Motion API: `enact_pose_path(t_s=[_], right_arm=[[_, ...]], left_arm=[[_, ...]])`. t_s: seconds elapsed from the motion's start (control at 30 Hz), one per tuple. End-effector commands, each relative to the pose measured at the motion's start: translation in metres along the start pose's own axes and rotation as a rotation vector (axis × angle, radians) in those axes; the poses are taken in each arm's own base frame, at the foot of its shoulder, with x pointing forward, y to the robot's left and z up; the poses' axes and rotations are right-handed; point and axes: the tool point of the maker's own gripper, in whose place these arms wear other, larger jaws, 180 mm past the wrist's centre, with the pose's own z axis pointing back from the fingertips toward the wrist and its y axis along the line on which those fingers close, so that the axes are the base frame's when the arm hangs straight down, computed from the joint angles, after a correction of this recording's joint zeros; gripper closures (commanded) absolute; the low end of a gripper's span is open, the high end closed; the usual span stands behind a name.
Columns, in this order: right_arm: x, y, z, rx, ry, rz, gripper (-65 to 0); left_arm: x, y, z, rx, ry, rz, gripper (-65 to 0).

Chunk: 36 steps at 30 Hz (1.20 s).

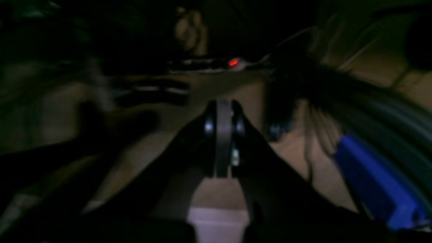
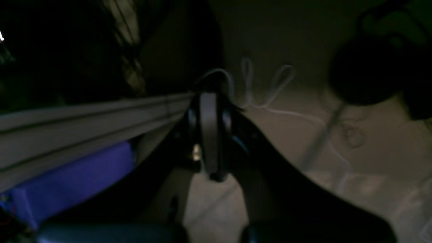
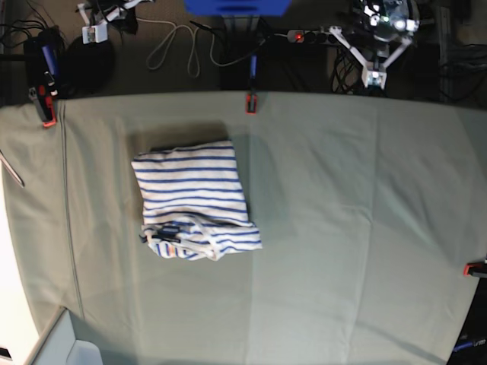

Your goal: Layout the t-shirt on the table in an organized manner, then fold the t-shirt properly

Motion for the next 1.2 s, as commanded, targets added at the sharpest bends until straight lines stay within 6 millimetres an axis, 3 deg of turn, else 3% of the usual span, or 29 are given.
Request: enact_pose_path(t_s=[0.0,0.13,0.23,0.33,0.43,0.5,0.63,0.7,0.8,0.9,1.07,1.17], right_arm=[[-0.003,0.004,-0.004,0.016,-0.016,-0.022,0.0],[-0.034,0.018,-0.026,0.057,0.010,-0.097,0.0],[-0.056,0.004,-0.038,-0.081,0.037,-0.067,0.0],[-0.073,-0.007,-0.042,-0.194,0.066,0.041,0.0],[-0.081,-0.019,-0.048,-0.318,0.104,0.160,0.0],[-0.086,-0.036,-0.049,-0.430,0.150,0.203,0.0],[-0.088,-0.056,-0.052,-0.550,0.230,0.253,0.0],[-0.085,-0.061,-0.051,-0.589,0.242,0.268,0.0],[-0.081,-0.070,-0.047,-0.636,0.240,0.292,0.0],[-0.082,-0.070,-0.046,-0.639,0.246,0.294,0.0],[-0.084,-0.067,-0.047,-0.634,0.249,0.292,0.0],[-0.085,-0.064,-0.048,-0.629,0.251,0.288,0.0]], left_arm=[[-0.020,-0.004,-0.007,-0.020,0.020,0.025,0.0],[-0.054,-0.018,-0.049,-0.087,0.018,0.098,0.0],[-0.084,-0.029,-0.081,-0.138,0.094,0.155,0.0],[-0.105,-0.023,-0.103,-0.145,0.121,0.265,0.0],[-0.103,-0.016,-0.115,-0.123,0.046,0.403,0.0],[-0.091,-0.003,-0.118,-0.085,-0.011,0.429,0.0],[-0.086,0.032,-0.122,0.094,-0.010,0.372,0.0],[-0.075,0.040,-0.124,0.135,-0.019,0.292,0.0],[-0.064,0.037,-0.128,0.147,-0.014,0.198,0.0],[-0.072,0.015,-0.131,0.110,0.057,0.158,0.0],[-0.065,-0.002,-0.135,0.083,0.089,0.133,0.0],[-0.064,-0.002,-0.136,0.099,0.087,0.118,0.0]])
